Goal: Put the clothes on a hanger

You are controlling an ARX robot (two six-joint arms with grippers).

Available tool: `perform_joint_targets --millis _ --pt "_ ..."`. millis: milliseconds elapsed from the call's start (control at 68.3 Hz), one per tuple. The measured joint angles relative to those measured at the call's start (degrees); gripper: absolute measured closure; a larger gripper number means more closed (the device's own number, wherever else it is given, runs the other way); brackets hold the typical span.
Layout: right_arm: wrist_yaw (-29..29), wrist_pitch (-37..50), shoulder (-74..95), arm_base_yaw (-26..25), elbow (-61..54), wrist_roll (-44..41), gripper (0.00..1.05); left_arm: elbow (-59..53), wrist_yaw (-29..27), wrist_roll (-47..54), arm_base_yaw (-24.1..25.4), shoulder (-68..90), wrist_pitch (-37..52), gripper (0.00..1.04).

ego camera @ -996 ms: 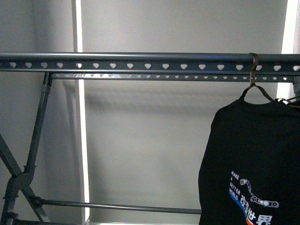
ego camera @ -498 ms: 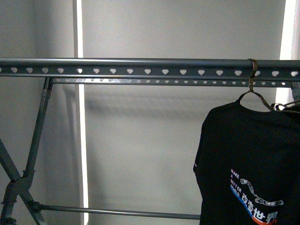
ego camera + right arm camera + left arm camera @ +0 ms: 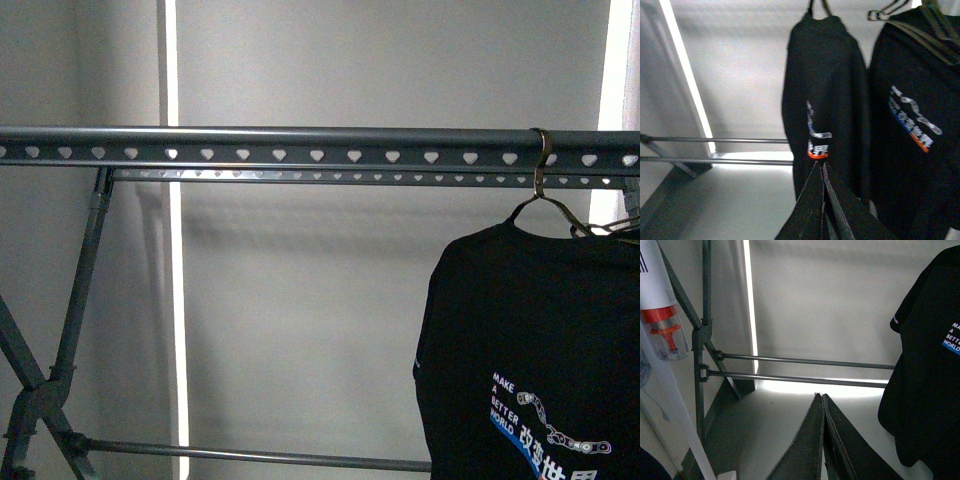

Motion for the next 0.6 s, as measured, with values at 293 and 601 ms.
perform_joint_targets --millis 293,601 --pt "0.55 -2.47 -5.9 0.11 -3.58 0.02 1.02 0.0 -0.02 0.0 0.0 -0.04 -0.07 1.01" --pt "0.55 -5.27 -12.07 0.11 -7.02 0.0 1.02 0.0 -0.02 0.0 0.0 -0.04 -0.07 1.01"
